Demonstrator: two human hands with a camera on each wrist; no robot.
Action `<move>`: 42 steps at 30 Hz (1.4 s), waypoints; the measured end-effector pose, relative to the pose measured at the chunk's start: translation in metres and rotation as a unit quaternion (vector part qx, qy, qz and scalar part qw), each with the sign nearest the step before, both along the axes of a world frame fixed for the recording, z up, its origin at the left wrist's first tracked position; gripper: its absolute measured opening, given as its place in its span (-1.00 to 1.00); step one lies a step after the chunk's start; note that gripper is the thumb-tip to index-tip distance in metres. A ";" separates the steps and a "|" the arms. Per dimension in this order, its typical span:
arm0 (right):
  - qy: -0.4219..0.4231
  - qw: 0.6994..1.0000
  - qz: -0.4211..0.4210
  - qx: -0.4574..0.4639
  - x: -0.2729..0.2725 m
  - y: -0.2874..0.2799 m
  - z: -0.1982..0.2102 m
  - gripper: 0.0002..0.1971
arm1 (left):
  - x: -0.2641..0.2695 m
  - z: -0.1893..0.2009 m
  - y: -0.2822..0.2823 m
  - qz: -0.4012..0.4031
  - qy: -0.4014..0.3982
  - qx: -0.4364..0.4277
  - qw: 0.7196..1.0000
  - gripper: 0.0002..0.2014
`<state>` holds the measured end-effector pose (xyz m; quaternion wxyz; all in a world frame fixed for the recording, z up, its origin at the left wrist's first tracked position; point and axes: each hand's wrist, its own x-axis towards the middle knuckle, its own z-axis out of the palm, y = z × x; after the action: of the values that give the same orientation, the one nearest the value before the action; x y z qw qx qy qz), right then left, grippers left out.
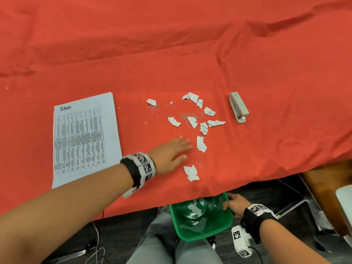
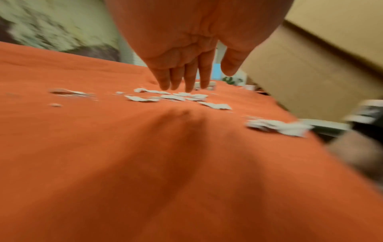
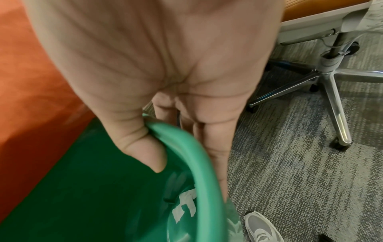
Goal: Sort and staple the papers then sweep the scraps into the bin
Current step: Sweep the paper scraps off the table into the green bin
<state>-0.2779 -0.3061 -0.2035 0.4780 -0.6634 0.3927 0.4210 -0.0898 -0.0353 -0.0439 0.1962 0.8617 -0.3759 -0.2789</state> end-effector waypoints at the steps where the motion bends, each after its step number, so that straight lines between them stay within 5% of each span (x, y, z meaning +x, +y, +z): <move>1: 0.003 1.000 -0.005 -0.006 0.001 0.000 0.002 -0.15 | 0.019 -0.002 0.000 0.042 -0.015 0.017 0.999 -0.48; 3: 0.004 1.000 -0.001 -0.014 0.004 0.002 0.008 0.00 | 0.055 -0.006 0.000 0.113 -0.030 0.062 0.991 -0.40; 7: 0.001 0.999 0.009 -0.037 0.006 0.003 0.011 -0.03 | 0.086 -0.020 -0.007 0.165 -0.012 0.090 0.982 -0.30; 11: 0.002 0.998 0.031 -0.053 0.011 0.004 0.021 -0.14 | 0.065 -0.021 -0.012 0.108 -0.001 0.090 0.990 -0.30; 17: -0.013 0.998 0.040 -0.050 0.002 -0.014 -0.022 0.01 | 0.002 -0.008 0.005 -0.018 0.074 0.028 0.997 -0.45; 20: -0.009 0.998 0.034 -0.060 0.005 -0.009 -0.012 0.01 | 0.027 -0.003 0.020 0.050 0.041 -0.012 0.998 -0.53; 24: 0.011 0.998 0.024 -0.058 0.009 -0.002 0.001 0.00 | 0.095 -0.009 0.048 0.218 -0.029 0.049 0.974 -0.49; 29: 0.005 0.999 -0.010 -0.041 0.024 0.021 0.064 -0.40 | 0.138 -0.030 0.066 0.298 -0.030 0.140 0.944 -0.29; 33: 0.003 0.997 -0.070 -0.011 0.026 0.027 0.076 -0.52 | 0.128 -0.028 0.053 0.236 -0.023 0.119 0.964 -0.27; 39: 0.018 0.996 -0.075 -0.037 0.020 0.019 0.050 -0.57 | 0.035 -0.018 0.019 0.016 0.026 0.067 0.997 -0.30; 42: 0.021 0.996 -0.061 -0.055 0.019 0.017 0.045 -0.53 | 0.026 -0.012 0.010 -0.003 0.048 0.025 0.999 -0.44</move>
<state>-0.2586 -0.2892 -0.1586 0.4575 -0.6545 0.4646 0.3828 -0.0637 -0.0249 -0.0563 0.1920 0.8505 -0.3617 -0.3301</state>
